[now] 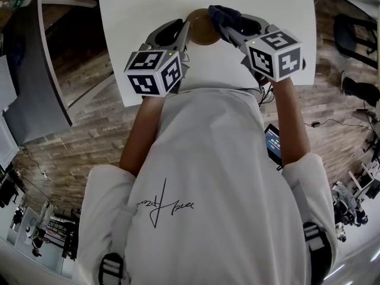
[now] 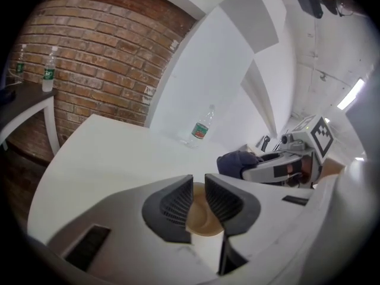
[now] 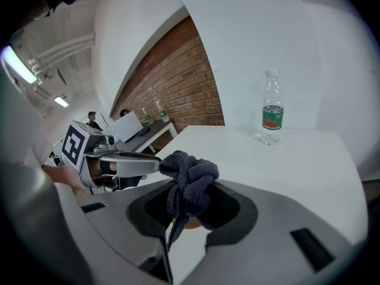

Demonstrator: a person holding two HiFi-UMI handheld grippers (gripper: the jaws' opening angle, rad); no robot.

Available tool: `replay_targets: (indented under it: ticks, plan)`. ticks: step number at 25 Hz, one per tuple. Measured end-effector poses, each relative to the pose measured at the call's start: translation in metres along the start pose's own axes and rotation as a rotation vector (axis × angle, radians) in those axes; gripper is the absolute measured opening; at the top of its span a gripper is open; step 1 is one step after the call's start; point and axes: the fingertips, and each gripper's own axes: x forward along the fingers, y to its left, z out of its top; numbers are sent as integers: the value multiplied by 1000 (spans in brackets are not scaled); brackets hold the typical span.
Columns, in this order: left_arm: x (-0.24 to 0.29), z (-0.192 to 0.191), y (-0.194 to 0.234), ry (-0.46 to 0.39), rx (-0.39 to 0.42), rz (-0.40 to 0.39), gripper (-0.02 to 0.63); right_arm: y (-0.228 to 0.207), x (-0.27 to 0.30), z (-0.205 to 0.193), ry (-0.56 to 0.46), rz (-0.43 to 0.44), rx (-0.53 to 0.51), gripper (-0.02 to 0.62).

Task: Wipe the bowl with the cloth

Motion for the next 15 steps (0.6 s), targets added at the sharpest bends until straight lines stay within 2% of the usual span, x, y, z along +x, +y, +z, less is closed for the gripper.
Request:
replay_targets:
  ticks: [15]
  plan:
    - [-31,23,-41,-80,78,-61,21,32,-60,14,-179,5,33,107]
